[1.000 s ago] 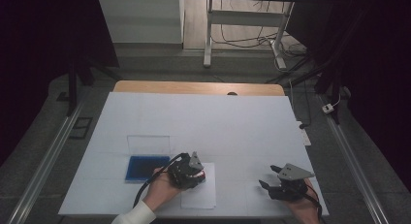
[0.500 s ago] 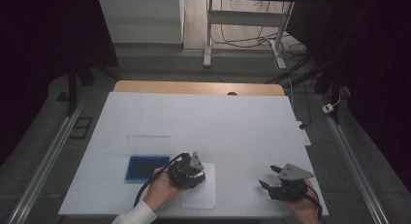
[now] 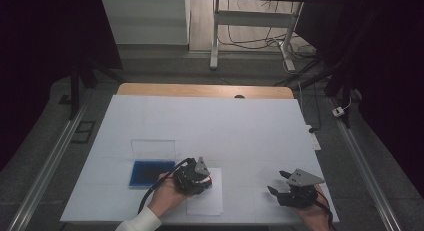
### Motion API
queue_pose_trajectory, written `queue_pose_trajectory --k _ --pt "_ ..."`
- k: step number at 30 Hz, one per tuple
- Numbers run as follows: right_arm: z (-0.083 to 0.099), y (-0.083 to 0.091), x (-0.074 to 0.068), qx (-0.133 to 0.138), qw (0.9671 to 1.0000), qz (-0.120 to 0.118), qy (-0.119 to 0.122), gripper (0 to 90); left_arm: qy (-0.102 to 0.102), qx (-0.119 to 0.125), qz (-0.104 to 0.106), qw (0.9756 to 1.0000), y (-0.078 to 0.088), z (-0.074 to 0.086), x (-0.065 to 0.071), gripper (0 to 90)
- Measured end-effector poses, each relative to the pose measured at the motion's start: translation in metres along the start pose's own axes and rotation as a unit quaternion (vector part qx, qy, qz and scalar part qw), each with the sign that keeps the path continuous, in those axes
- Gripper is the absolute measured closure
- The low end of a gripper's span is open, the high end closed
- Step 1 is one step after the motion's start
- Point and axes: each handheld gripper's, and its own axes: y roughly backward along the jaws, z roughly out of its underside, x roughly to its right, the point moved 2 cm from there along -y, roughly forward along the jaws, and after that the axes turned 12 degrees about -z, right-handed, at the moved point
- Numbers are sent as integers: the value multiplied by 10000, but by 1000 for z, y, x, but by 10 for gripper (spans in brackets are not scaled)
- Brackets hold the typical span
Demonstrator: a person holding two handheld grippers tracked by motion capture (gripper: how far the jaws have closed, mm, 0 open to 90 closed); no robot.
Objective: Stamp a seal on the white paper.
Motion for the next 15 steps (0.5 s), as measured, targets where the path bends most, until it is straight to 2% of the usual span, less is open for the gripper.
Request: queue_pose_trajectory --k 15 --pt "0 0 0 4 10000 -1 0 298 -19 16 -25 10000 0 1 0 707"
